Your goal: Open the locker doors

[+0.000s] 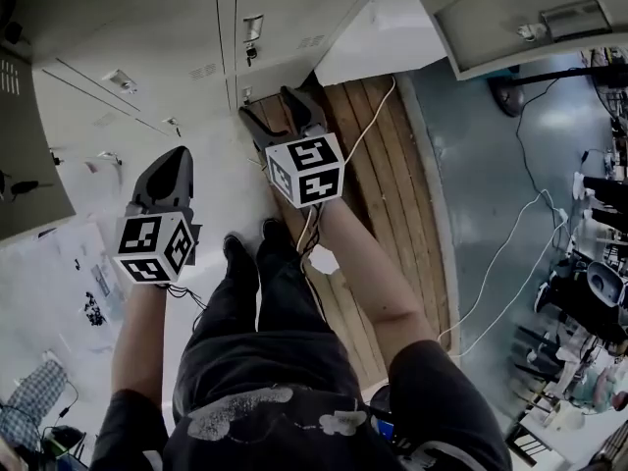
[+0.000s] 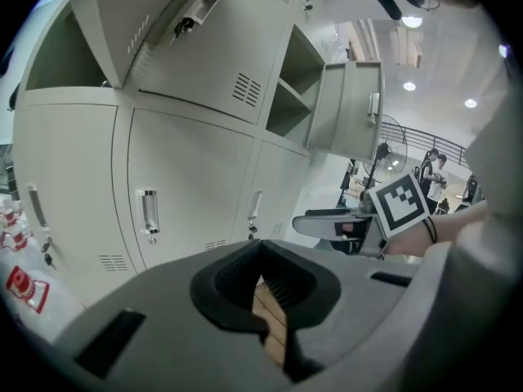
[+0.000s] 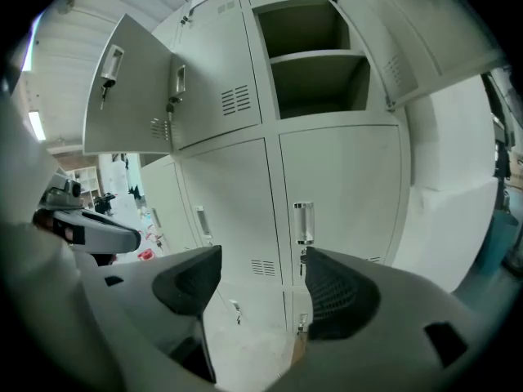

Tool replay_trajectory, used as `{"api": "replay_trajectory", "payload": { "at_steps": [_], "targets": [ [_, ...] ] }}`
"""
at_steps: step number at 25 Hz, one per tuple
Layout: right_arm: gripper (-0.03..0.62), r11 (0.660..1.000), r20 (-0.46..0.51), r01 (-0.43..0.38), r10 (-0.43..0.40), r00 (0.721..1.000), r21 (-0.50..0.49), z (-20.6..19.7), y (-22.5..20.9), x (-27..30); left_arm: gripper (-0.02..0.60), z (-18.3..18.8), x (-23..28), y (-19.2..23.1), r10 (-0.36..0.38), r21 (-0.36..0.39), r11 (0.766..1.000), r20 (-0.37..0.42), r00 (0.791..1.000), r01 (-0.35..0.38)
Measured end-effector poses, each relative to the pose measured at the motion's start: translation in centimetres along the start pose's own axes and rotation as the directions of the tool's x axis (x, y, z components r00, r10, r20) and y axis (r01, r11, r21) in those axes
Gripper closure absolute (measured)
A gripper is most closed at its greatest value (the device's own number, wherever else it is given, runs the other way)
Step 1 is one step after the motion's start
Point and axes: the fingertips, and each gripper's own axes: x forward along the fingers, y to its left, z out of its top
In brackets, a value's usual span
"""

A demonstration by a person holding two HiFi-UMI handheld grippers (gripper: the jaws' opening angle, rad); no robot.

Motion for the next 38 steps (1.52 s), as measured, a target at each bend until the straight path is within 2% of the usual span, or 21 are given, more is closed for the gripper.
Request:
{"api": "replay_trajectory", "payload": {
  "at_steps": [9,16,29,38],
  "targets": [
    [0.284,0.999,-0.012,-0.04,0.04,0.999,0.016,-2.6,-3.5,7.1,0.572,-1.3,4.9,1.5,0.077,-0.032,0.997,0.011,0.997,-0.077],
    [0.284,0.995,0.005,-0.083,0.083,0.997,-0.05,-1.7,-3.7,11.1,0.573,-1.5,6.7,1.8,0.113,-0.049,0.993,0.02,0.993,-0.111],
    [0.284,0.986,0.033,-0.085,0.09,0.995,-0.144,-0.3,-5.4,15.9,0.573,-3.1,7.0,3.5,0.218,-0.113,0.97,0.007,0.976,-0.216],
    [0.286,0.974,0.061,-0.101,0.115,0.991,-0.201,0.7,-5.4,17.7,0.572,-3.2,7.0,3.1,0.245,-0.125,0.962,0.007,0.97,-0.242]
  ]
}}
